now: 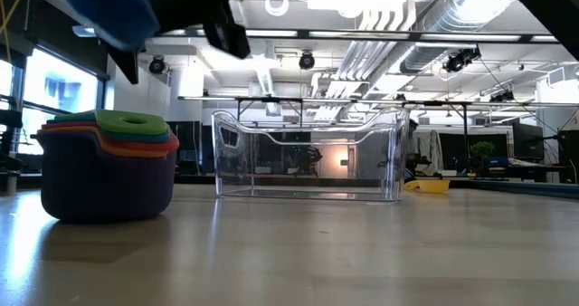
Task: Nest measuring cups in basket
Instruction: Stack the dark blue measuring cup on the green measuring cup, then stack the yellow measuring cup on the dark blue measuring cup
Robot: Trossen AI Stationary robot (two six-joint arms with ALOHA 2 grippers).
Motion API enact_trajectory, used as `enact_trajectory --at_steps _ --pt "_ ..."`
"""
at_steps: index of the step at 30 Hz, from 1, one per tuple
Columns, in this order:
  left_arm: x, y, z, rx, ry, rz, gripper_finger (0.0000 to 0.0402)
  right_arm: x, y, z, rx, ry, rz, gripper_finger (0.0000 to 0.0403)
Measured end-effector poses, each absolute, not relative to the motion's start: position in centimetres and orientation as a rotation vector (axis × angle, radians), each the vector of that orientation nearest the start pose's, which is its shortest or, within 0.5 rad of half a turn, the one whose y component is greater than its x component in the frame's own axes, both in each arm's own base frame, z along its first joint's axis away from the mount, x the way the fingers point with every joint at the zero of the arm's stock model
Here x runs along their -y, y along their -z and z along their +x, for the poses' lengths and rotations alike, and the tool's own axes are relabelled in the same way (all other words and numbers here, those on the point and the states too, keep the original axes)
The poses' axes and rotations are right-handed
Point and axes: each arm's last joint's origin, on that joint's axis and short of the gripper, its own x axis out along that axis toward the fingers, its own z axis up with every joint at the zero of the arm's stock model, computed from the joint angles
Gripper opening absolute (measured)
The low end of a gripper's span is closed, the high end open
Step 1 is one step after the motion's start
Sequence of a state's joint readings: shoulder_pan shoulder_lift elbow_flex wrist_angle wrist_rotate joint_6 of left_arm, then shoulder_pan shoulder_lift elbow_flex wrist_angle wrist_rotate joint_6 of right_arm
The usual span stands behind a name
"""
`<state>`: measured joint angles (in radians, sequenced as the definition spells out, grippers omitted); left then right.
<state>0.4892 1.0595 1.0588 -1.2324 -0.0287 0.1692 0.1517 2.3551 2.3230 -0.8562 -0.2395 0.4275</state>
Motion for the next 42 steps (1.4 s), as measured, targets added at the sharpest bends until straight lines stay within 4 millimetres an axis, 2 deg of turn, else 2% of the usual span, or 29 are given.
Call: enact_trajectory --at_steps 4,24,34,42 --pt "-8.0 -30.2 14.8 -1.243 -0.345 -0.14 0.006 -8.7 -25.0 51.2 -0.995 -0.165 0.436 0.0" --pt "-8.0 -30.3 14.8 -1.242 -0.339 -0.129 0.006 -8.9 -22.1 51.4 -1.104 -0.139 0.449 0.0" --pt "-8.0 -30.3 14.8 -1.243 -0.336 -0.124 0.006 -8.9 -22.0 51.5 -1.099 -0.13 0.414 0.0004" --pt "-8.0 -30.3 14.8 -1.243 -0.335 -0.123 0.006 -9.0 -22.0 51.4 -1.095 -0.134 0.372 0.0044"
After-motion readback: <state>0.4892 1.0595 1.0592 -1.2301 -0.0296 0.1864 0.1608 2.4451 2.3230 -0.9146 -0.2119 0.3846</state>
